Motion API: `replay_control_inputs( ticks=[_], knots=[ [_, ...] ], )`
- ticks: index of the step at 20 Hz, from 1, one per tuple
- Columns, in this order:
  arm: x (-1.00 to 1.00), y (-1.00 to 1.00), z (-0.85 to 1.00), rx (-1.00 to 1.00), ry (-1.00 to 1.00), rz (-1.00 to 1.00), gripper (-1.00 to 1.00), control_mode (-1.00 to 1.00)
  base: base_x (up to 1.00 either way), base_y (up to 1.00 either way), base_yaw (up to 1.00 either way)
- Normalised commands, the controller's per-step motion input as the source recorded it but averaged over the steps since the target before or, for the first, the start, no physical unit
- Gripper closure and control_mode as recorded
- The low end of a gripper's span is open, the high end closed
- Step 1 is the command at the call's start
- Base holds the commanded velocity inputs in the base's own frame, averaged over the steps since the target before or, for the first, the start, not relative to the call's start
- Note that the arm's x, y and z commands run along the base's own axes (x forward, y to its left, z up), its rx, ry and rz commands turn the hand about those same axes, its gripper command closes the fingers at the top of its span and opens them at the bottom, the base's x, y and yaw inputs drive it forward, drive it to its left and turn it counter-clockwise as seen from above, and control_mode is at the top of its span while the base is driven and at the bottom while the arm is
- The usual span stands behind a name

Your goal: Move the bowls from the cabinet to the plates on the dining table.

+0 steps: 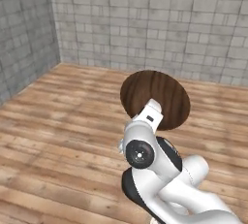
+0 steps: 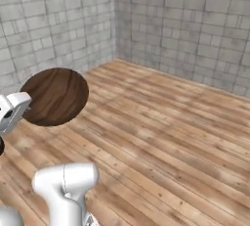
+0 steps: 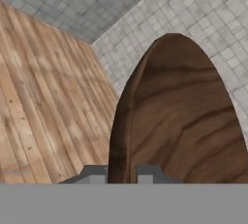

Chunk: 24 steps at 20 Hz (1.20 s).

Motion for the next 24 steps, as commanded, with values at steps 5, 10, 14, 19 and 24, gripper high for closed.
replay_control_inputs(
  ticks=[5, 10, 14, 19, 24],
  knots=[
    [0.00, 0.00, 0.00, 0.00, 0.00, 0.00, 1.00, 1.00, 0.00, -0.53, -0.53],
    [0.00, 0.00, 0.00, 0.00, 0.00, 0.00, 1.00, 1.00, 0.08, -0.54, -0.48],
    [0.00, 0.00, 0.00, 0.00, 0.00, 0.00, 1.00, 1.00, 0.50, -0.49, -0.42],
    [0.00, 0.00, 0.00, 0.00, 0.00, 0.00, 1.00, 1.00, 0.91, -0.42, -0.36],
    [0.00, 0.00, 0.00, 0.00, 0.00, 0.00, 1.00, 1.00, 1.00, -0.36, -0.31]
  ],
)
